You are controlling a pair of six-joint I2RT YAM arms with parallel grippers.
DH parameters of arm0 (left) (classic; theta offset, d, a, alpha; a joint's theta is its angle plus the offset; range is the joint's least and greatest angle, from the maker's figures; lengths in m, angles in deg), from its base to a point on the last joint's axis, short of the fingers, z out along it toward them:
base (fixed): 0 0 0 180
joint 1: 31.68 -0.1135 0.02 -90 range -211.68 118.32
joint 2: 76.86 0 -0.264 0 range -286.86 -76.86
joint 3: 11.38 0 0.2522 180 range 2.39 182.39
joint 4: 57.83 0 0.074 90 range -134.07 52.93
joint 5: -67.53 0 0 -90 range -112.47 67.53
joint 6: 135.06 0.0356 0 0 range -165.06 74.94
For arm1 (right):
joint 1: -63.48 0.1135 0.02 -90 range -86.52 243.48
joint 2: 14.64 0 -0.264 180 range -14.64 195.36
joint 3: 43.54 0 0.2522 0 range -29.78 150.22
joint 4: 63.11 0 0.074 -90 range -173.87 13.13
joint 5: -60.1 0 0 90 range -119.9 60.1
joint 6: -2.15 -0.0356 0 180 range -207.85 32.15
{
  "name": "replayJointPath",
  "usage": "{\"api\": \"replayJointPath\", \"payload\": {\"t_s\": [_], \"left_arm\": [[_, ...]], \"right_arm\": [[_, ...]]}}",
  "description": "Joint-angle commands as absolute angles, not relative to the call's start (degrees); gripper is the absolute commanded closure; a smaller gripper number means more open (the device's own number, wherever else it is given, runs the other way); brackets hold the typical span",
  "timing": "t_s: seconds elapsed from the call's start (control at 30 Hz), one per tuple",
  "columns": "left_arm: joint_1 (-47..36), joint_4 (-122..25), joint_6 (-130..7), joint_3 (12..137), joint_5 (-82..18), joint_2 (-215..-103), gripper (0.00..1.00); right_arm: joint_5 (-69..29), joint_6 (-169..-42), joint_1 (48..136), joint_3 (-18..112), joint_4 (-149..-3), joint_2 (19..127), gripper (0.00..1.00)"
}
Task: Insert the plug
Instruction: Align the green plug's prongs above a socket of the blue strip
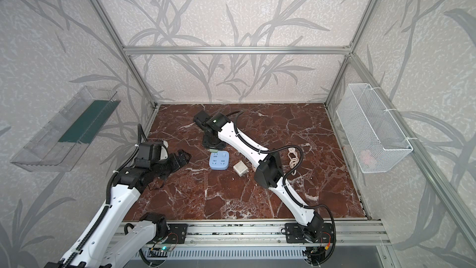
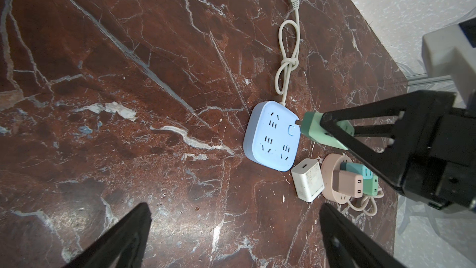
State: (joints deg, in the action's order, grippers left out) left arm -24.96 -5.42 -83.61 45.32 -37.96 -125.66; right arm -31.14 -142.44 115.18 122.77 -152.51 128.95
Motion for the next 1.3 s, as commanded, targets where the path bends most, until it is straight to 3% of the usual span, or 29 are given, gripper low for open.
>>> {"api": "replayJointPath", "payload": {"t_s": [0.0,1.27], "left_arm": [[-25.2,-5.7,-83.5,44.5,-38.6,-124.9,0.01],[-25.5,-8.2,-84.3,42.4,-39.4,-125.7,0.01]], "right_arm": [[-30.5,-142.0,115.4,123.1,-152.9,130.5,1.00],[-32.9,-140.6,114.2,121.9,-153.7,134.2,1.00]]}}
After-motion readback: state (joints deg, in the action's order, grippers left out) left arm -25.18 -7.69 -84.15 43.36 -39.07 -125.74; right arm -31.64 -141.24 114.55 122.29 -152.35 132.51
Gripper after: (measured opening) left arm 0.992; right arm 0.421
